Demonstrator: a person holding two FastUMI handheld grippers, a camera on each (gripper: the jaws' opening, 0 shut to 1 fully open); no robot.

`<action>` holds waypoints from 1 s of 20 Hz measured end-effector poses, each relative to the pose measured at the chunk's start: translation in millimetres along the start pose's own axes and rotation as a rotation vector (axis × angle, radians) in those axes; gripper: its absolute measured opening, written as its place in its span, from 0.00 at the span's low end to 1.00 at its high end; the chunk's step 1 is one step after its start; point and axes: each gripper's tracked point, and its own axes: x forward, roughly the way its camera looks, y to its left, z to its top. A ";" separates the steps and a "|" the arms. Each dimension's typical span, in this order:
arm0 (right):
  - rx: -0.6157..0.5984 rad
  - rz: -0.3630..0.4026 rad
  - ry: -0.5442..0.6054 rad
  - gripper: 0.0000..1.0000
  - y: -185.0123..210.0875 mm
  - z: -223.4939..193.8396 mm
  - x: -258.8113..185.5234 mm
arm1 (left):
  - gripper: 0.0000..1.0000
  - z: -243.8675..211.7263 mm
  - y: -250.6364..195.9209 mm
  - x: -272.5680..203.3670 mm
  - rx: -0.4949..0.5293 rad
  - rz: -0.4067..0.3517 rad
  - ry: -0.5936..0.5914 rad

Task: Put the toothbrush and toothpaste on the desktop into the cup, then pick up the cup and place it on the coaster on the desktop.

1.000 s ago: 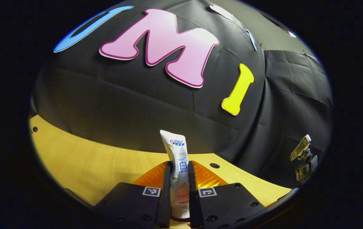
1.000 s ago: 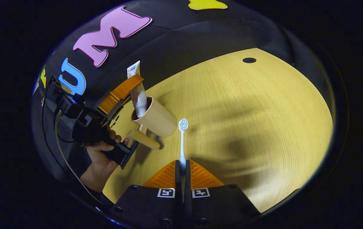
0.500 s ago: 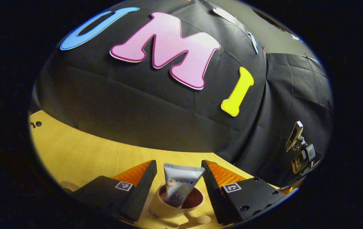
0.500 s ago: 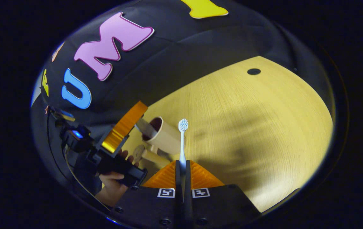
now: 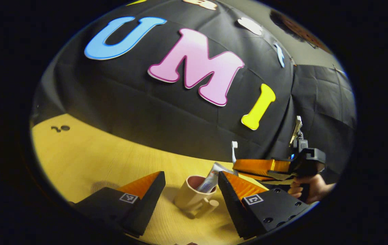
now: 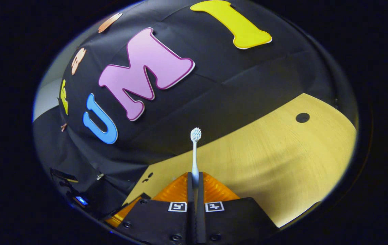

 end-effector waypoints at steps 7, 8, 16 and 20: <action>-0.047 0.021 -0.124 0.05 -1.5 14.8 24.9 | 0.96 -13.0 38.6 -34.5 -0.215 0.101 0.021; -0.057 0.028 -0.147 0.05 0.0 19.0 27.9 | 0.96 -14.1 44.3 -37.3 -0.226 0.110 0.021; -0.231 0.082 -0.237 0.05 2.9 2.7 44.1 | 0.96 -15.7 29.8 -29.9 -0.206 0.079 0.023; -0.274 0.088 -0.249 0.05 -2.5 -12.0 44.1 | 0.96 -28.6 31.3 -26.2 -0.141 0.079 0.041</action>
